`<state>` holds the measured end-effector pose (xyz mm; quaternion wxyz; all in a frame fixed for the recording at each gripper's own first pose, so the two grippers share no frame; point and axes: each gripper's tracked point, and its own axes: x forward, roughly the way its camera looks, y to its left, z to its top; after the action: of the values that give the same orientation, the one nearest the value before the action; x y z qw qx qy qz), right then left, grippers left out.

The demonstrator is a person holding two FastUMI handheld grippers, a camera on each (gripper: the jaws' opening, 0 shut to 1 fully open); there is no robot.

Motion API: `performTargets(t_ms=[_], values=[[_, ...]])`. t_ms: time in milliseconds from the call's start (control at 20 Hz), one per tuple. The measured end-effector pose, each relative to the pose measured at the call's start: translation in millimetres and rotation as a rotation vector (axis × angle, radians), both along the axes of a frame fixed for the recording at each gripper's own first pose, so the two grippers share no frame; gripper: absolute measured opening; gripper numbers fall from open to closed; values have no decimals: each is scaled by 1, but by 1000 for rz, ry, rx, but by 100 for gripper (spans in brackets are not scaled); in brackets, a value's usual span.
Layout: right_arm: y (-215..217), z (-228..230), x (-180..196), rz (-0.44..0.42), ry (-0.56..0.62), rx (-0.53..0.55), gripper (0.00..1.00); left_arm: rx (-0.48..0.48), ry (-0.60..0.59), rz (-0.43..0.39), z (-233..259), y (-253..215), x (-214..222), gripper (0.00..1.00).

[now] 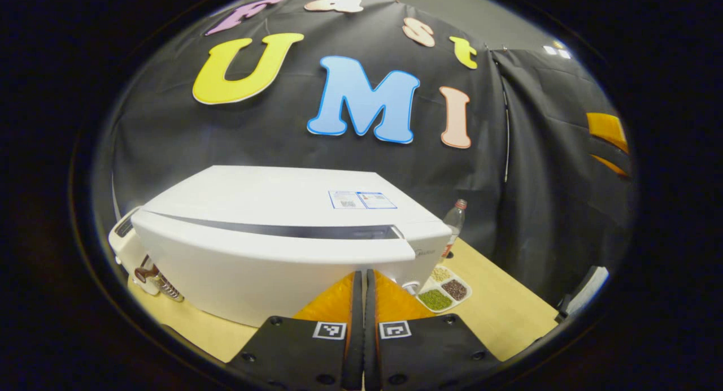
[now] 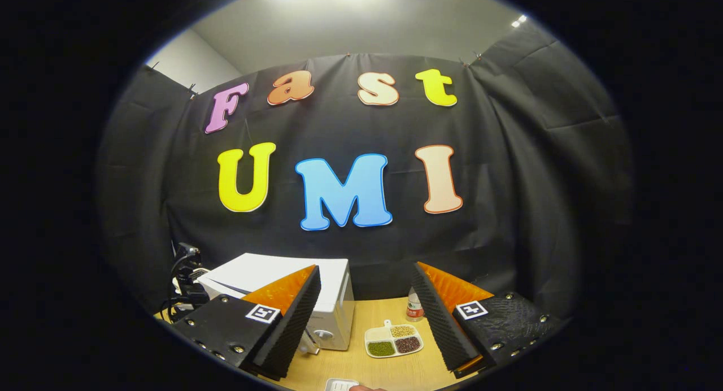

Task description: Open the microwave oven with the left hand, put the food in, and close the microwave oven.

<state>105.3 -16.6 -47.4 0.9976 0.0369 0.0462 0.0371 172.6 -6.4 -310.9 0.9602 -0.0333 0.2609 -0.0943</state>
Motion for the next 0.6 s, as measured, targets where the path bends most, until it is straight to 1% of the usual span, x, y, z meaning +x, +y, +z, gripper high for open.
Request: performTargets(t_ms=[50,100,200,250,300,350,400,450,500,600], values=[[-3,-2,1,1,5,-4,97,5,6,11,-4,0,7,7],[-5,-5,1,1,9,-9,97,8,32,15,-9,-1,4,7],[-12,-7,4,-2,15,-12,97,45,8,9,-11,-1,8,8],[-15,-9,5,-1,20,-9,97,46,2,19,-8,0,10,10],[-17,-11,6,-1,25,-9,97,58,-16,52,-6,5,18,7],[-20,-12,6,-3,29,-15,97,15,26,48,-12,2,15,7],[-23,-13,5,-5,31,-17,97,8,22,55,-15,2,18,10],[-26,-14,6,-9,32,-13,97,25,15,55,-9,3,17,8],[-27,-15,6,-9,39,-7,97,26,11,65,-5,3,17,7],[-24,-15,5,-6,44,-3,97,21,-34,86,24,8,18,8]])
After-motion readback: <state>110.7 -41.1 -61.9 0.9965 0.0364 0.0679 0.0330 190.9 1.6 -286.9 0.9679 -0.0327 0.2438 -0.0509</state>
